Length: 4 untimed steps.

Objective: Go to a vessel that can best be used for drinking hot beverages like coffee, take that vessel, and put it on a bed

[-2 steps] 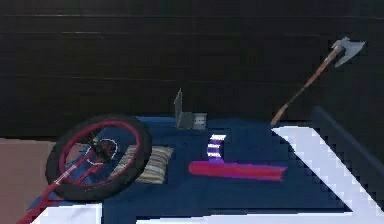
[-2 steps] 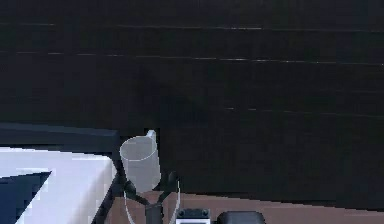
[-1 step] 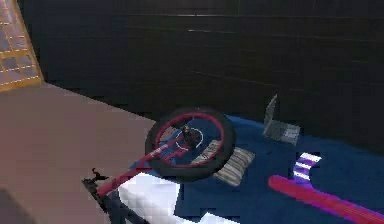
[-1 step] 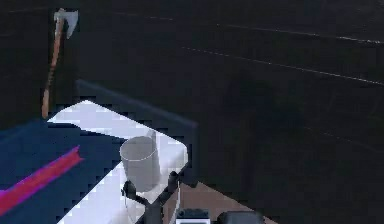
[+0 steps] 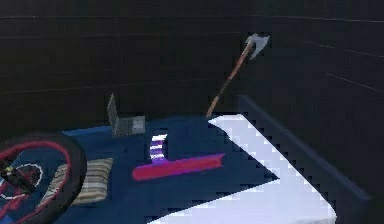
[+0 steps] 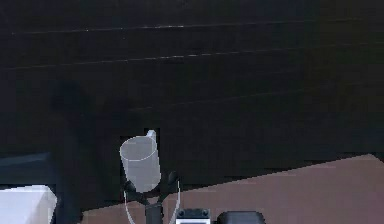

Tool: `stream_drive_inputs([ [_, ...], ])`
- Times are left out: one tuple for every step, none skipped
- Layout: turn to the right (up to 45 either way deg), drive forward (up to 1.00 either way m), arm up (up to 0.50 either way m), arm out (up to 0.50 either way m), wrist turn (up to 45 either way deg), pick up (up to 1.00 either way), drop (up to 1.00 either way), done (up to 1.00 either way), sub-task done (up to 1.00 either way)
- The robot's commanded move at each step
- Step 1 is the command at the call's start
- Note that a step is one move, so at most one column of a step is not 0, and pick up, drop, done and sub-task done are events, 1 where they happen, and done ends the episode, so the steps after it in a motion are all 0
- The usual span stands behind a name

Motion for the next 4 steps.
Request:
stream_drive_inputs([
  [21.0, 0.0, 0.0, 0.0, 0.0, 0.0, 0.0, 0.0, 0.0],
  [-45.0, 0.0, 0.0, 0.0, 0.0, 0.0, 0.0, 0.0, 0.0],
  [-12.0, 0.0, 0.0, 0.0, 0.0, 0.0, 0.0, 0.0, 0.0],
  [21.0, 0.0, 0.0, 0.0, 0.0, 0.0, 0.0, 0.0, 0.0],
])
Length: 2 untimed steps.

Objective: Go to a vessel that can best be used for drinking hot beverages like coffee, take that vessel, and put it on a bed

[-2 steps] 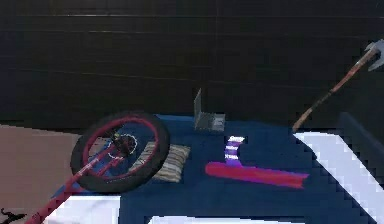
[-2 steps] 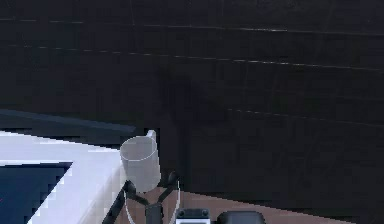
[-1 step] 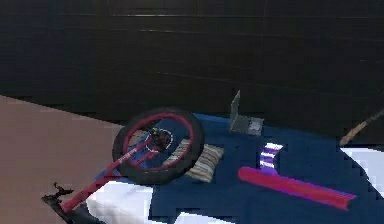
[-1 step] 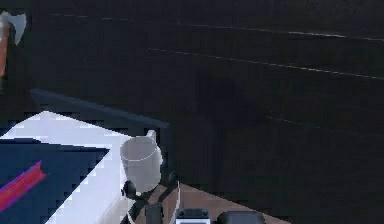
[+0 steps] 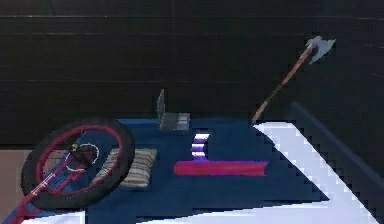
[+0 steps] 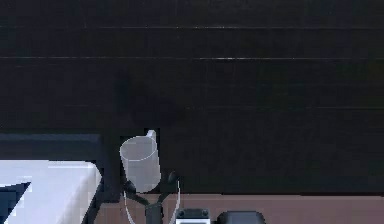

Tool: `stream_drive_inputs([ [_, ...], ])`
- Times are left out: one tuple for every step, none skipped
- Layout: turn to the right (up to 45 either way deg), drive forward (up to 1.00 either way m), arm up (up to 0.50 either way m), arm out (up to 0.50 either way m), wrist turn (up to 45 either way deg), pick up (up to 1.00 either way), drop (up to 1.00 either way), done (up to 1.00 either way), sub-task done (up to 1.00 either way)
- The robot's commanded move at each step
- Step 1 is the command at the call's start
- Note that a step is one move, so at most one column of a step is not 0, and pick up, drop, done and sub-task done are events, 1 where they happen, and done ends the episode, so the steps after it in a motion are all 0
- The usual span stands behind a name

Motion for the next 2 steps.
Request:
stream_drive_inputs([
  [0.0, 0.25, 0.0, 0.0, 0.0, 0.0, 0.0, 0.0, 0.0],
  [12.0, 0.0, 0.0, 0.0, 0.0, 0.0, 0.0, 0.0, 0.0],
])
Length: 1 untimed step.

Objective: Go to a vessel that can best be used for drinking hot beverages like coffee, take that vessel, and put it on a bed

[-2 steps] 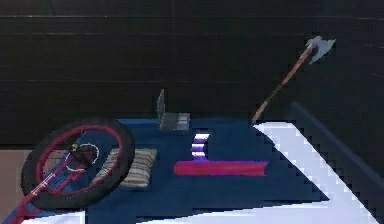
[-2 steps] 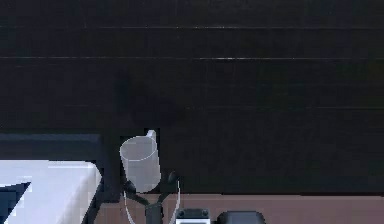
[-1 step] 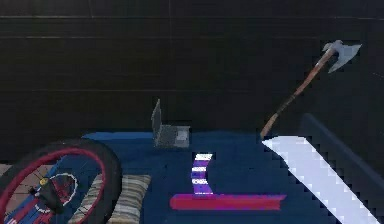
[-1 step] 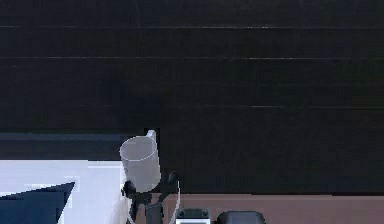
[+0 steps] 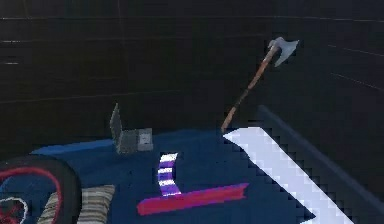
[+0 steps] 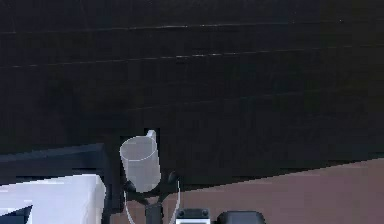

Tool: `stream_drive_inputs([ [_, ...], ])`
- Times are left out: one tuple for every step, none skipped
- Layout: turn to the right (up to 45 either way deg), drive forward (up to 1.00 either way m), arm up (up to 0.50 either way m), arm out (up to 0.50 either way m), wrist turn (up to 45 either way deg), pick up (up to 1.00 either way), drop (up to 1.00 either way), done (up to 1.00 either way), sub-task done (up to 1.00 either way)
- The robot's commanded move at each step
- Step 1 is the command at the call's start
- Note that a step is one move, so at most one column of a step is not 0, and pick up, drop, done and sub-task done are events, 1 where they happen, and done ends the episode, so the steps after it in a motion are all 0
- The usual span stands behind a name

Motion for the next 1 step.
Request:
stream_drive_inputs([
  [-9.0, 0.0, 0.0, 0.0, 0.0, 0.0, 0.0, 0.0, 0.0],
])
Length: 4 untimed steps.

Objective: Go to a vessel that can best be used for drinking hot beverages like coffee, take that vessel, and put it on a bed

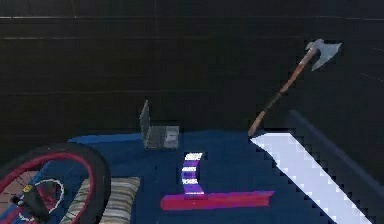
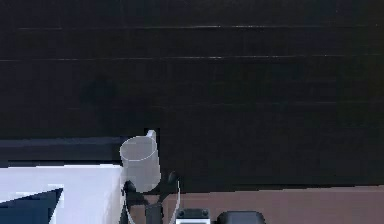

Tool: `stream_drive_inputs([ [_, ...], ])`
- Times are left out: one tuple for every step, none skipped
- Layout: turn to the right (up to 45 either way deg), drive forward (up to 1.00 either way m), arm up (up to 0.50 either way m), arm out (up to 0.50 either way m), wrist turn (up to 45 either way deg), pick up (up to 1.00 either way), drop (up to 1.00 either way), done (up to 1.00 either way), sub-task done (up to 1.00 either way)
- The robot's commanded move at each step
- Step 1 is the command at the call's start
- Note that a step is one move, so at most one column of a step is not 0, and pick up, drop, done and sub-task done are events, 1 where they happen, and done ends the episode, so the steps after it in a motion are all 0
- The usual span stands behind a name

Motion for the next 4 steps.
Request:
stream_drive_inputs([
  [12.0, 0.0, 0.0, 0.0, 0.0, 0.0, 0.0, 0.0, 0.0],
  [-21.0, 0.0, 0.0, 0.0, 0.0, 0.0, 0.0, 0.0, 0.0],
  [21.0, 0.0, 0.0, 0.0, 0.0, 0.0, 0.0, 0.0, 0.0],
  [42.0, 0.0, 0.0, 0.0, 0.0, 0.0, 0.0, 0.0, 0.0],
])
